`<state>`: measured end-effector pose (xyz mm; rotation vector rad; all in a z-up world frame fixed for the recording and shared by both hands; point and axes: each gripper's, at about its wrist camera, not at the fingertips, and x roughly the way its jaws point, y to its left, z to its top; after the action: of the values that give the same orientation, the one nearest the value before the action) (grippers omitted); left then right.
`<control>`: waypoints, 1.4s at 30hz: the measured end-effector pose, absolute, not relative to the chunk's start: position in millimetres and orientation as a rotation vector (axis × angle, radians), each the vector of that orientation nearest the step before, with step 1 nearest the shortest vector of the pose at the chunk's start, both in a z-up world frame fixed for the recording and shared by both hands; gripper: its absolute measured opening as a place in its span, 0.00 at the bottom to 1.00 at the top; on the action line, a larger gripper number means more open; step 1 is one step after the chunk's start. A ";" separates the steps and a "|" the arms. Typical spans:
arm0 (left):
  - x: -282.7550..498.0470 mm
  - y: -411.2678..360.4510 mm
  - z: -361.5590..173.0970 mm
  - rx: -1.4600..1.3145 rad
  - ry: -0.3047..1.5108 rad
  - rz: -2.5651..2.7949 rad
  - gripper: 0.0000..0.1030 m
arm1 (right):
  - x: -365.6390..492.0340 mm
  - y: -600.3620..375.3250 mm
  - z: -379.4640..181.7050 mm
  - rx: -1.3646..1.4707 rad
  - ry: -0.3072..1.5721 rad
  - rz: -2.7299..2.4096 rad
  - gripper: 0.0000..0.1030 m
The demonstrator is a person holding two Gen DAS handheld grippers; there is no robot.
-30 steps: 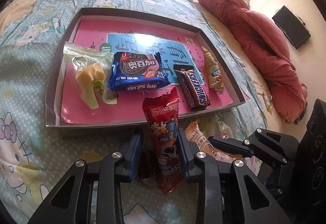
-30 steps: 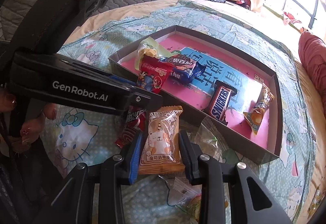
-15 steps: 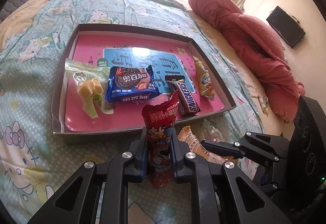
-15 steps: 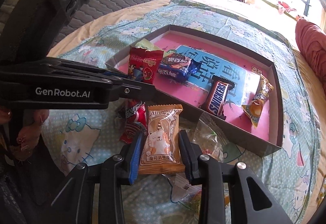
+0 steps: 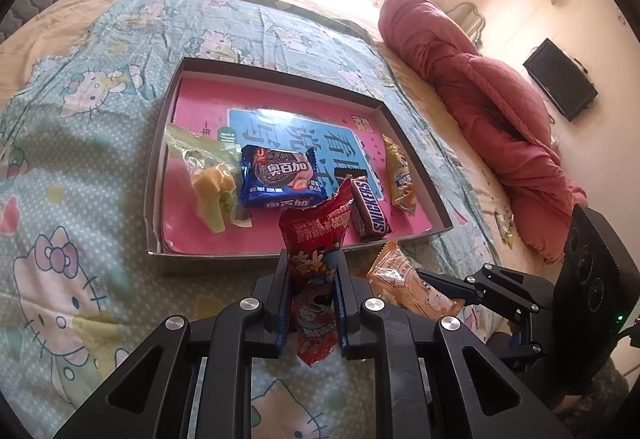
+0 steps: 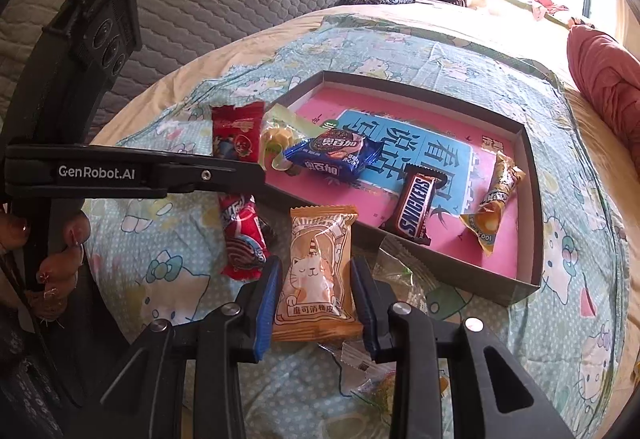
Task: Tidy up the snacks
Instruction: 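Carry the red snack bag over the tray while the right gripper carries the pastry bag there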
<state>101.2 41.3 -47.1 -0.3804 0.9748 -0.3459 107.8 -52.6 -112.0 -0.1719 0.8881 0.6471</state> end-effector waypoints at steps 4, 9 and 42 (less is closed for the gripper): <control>100.2 49.4 -43.2 -0.394 0.967 -0.333 0.18 | 107.8 -53.8 -108.7 -0.168 0.880 0.647 0.34; 96.4 54.7 -40.2 -0.402 0.963 -0.324 0.18 | 106.0 -56.6 -105.7 -0.157 0.868 0.646 0.34; 94.0 57.7 10.2 -0.324 0.822 -0.261 0.18 | 115.2 -80.4 -55.3 -0.039 0.720 0.564 0.34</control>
<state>94.0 57.7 10.2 -0.3244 0.8225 -0.2607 115.2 -80.4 -55.3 -0.0386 0.7203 0.5644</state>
